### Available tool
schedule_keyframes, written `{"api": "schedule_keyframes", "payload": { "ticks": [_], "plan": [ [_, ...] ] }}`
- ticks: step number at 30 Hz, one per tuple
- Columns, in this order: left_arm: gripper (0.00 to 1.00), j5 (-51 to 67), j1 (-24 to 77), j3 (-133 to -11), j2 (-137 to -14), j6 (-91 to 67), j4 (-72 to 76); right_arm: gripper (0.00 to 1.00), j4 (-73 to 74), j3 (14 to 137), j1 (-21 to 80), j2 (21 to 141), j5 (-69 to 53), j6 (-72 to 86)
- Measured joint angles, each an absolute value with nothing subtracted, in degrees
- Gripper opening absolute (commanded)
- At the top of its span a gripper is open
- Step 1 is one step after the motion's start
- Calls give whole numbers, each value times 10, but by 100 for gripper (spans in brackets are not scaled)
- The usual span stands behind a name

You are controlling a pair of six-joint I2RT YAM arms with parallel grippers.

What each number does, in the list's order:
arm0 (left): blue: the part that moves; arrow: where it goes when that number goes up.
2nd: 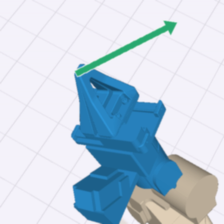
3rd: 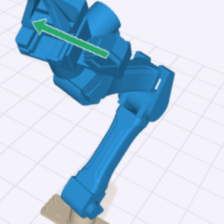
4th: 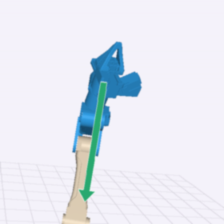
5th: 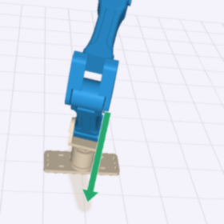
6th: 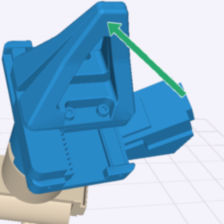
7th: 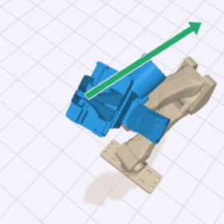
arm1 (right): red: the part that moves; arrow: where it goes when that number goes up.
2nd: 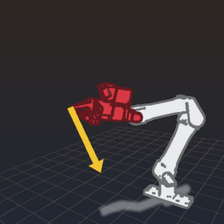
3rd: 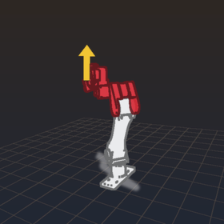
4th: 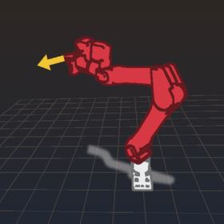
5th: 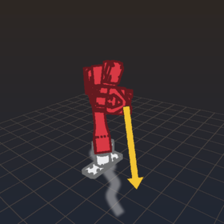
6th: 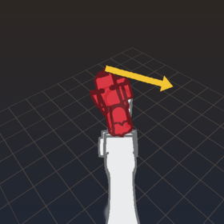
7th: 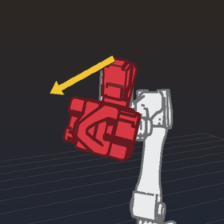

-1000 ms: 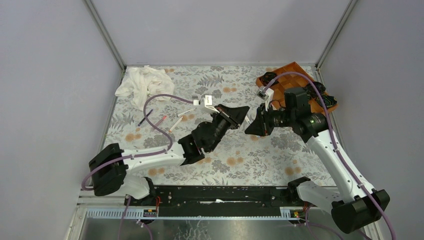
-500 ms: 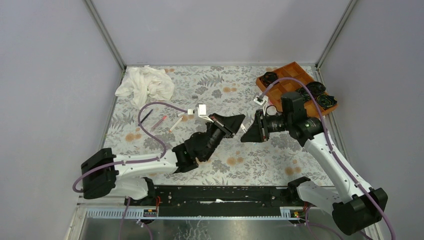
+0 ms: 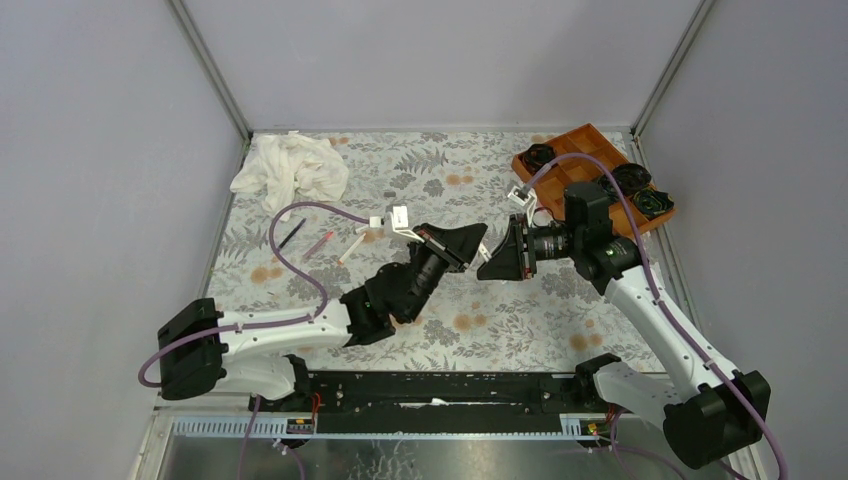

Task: Insert the pens into the pen caps
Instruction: Press the pen cap onto the pen.

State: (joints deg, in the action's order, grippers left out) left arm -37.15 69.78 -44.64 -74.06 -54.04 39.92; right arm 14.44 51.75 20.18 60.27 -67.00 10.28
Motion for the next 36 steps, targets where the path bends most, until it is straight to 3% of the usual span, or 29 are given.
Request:
{"api": "schedule_keyframes", "payload": {
  "ticks": [17, 27, 36],
  "plan": [
    [77, -347, 731, -469, -721, -568, 309, 0, 85, 511, 197, 601, -622, 69],
    [91, -305, 770, -418, -596, -539, 221, 0, -4, 509, 192, 602, -656, 84],
    [96, -275, 744, -365, -512, -480, 228, 0, -68, 499, 191, 606, -719, 106]
  ]
}}
